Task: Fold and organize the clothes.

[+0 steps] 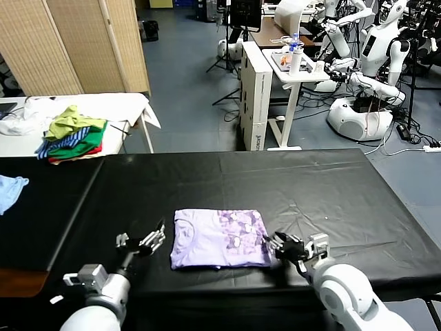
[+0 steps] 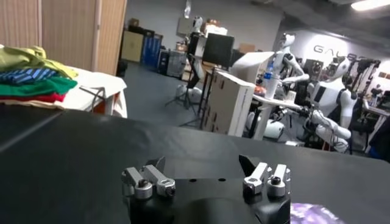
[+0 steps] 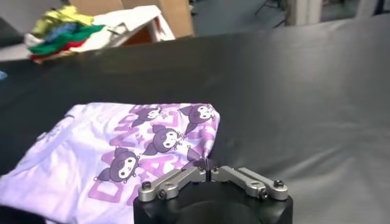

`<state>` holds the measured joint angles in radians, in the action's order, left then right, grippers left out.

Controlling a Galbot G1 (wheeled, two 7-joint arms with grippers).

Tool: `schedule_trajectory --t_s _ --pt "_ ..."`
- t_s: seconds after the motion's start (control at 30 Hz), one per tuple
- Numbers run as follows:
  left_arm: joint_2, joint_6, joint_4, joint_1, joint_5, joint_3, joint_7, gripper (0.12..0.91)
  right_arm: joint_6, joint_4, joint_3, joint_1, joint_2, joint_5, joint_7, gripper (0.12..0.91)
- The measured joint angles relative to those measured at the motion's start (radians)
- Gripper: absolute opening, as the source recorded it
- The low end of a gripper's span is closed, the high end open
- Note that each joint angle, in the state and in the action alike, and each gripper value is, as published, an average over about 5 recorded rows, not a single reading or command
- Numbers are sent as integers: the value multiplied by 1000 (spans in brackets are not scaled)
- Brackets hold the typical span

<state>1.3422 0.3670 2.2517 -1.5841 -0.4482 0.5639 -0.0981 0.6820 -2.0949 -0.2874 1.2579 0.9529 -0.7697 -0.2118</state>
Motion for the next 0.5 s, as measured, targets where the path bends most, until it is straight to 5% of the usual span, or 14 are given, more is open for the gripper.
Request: schedule_trajectory --t_s 0.17,0.3,0.5 --pt "-30 -44 -5 -18 18 4 6 907 -51 -53 -55 52 -11 51 51 865" --pt "-56 -92 -17 -37 50 9 8 907 -93 -91 -105 108 -7 89 66 903" --pt "-84 -80 7 -77 38 16 -12 907 -192 -125 -173 200 6 168 88 907"
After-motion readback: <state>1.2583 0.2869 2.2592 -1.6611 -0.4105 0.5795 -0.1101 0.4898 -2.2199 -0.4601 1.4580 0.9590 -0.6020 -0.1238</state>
